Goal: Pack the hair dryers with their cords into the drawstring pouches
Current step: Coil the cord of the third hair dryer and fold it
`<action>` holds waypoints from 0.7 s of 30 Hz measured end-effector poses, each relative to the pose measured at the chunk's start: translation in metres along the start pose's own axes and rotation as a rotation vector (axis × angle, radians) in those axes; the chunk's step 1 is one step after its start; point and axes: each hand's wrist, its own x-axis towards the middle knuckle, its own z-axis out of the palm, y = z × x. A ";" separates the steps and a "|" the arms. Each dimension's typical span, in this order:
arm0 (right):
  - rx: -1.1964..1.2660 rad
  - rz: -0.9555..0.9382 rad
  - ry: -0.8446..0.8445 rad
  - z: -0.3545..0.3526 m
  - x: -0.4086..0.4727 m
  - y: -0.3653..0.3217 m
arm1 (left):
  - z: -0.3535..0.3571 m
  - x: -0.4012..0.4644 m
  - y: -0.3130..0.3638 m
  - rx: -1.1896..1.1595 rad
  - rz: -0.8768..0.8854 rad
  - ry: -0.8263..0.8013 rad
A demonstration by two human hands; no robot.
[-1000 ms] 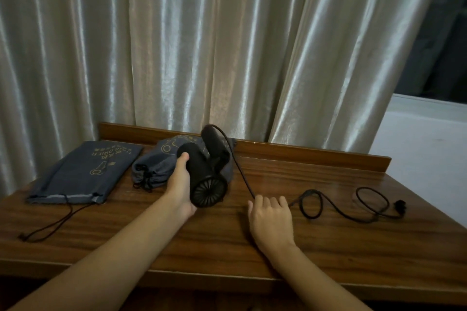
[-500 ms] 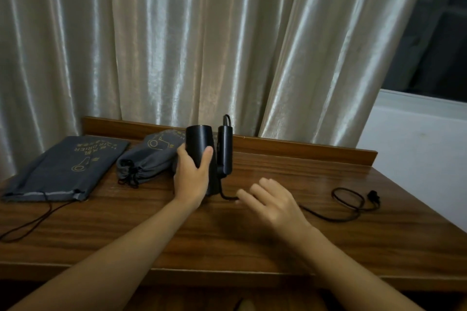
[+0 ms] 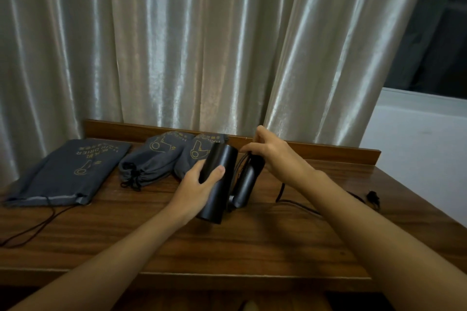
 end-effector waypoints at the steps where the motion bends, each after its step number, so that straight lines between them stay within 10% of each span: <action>1: 0.073 0.030 -0.002 -0.002 0.001 0.001 | -0.002 -0.001 0.000 -0.002 -0.014 -0.013; 14: 0.392 0.364 -0.373 -0.004 0.011 0.043 | -0.010 -0.014 -0.004 -0.107 -0.177 -0.128; 21: 1.024 0.698 -0.245 0.028 -0.024 0.020 | -0.006 -0.017 -0.016 -0.171 -0.349 -0.045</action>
